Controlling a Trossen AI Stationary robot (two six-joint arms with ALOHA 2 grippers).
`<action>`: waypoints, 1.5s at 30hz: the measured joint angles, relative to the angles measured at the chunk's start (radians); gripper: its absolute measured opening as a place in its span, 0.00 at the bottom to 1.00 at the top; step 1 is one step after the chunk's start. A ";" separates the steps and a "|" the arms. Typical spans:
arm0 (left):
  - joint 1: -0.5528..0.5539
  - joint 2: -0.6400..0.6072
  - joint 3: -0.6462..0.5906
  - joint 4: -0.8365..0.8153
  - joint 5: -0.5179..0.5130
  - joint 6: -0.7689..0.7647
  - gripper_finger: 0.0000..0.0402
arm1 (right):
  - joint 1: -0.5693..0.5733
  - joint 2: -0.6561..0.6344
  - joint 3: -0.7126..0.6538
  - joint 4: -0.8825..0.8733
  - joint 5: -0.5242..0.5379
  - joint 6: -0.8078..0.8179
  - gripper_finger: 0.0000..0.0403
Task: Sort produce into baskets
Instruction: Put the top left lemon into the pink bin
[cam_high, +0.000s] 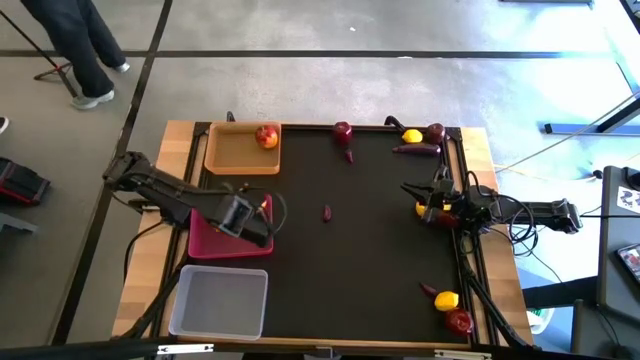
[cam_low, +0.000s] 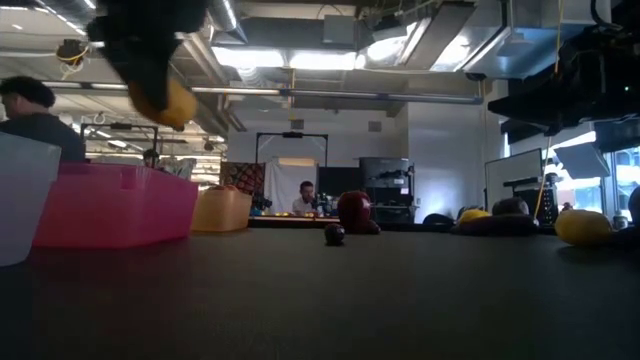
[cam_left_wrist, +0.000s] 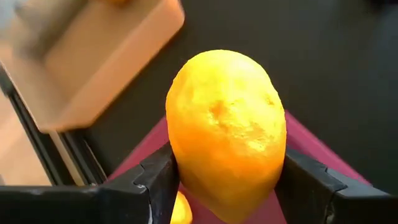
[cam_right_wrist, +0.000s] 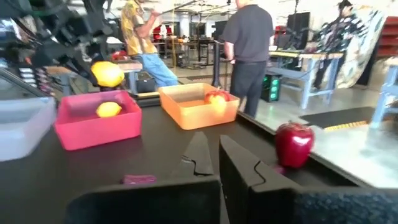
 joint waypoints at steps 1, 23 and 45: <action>-0.018 -0.015 -0.026 0.005 0.003 -0.039 0.53 | 0.000 0.000 0.000 0.000 -0.004 0.005 0.00; -0.119 -0.125 -0.517 0.361 0.078 -0.474 0.54 | 0.000 0.000 0.000 -0.002 -0.010 0.062 0.00; -0.119 -0.125 -0.610 0.322 0.197 -0.534 0.61 | 0.000 0.000 0.000 -0.002 -0.010 0.063 0.00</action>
